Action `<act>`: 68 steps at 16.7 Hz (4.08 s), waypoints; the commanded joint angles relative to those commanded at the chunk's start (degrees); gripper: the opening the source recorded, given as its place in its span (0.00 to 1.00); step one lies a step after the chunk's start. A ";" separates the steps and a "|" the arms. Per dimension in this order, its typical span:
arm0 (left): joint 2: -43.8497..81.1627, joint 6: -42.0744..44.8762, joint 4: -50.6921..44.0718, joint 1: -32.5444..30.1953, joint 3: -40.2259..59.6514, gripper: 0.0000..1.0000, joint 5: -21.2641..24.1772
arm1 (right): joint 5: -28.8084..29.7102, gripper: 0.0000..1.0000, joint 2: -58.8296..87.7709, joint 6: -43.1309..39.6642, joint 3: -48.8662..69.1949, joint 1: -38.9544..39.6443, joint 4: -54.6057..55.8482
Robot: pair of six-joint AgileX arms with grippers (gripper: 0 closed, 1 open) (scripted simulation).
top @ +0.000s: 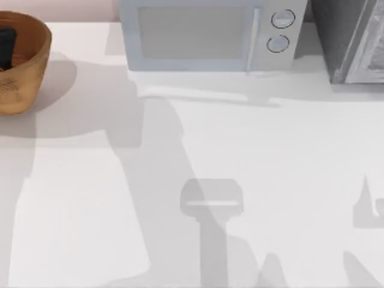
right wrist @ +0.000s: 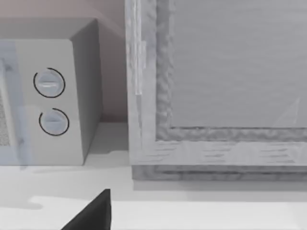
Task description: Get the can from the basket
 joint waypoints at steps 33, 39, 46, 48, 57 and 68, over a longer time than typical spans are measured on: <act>3.94 -0.56 10.02 -0.59 -6.03 0.00 -0.05 | 0.00 1.00 0.00 0.00 0.00 0.00 0.00; 1.78 -0.82 9.89 -0.49 -5.98 0.00 -0.25 | 0.00 1.00 0.00 0.00 0.00 0.00 0.00; -14.30 -2.31 17.77 -1.61 -19.85 0.00 -0.95 | 0.00 1.00 0.00 0.00 0.00 0.00 0.00; -24.13 -3.06 21.94 -2.35 -28.85 0.00 -1.31 | 0.00 1.00 0.00 0.00 0.00 0.00 0.00; -90.31 -7.60 45.58 -6.64 -86.51 0.00 -3.44 | 0.00 1.00 0.00 0.00 0.00 0.00 0.00; -140.57 -11.85 70.12 -10.67 -132.56 0.00 -5.61 | 0.00 1.00 0.00 0.00 0.00 0.00 0.00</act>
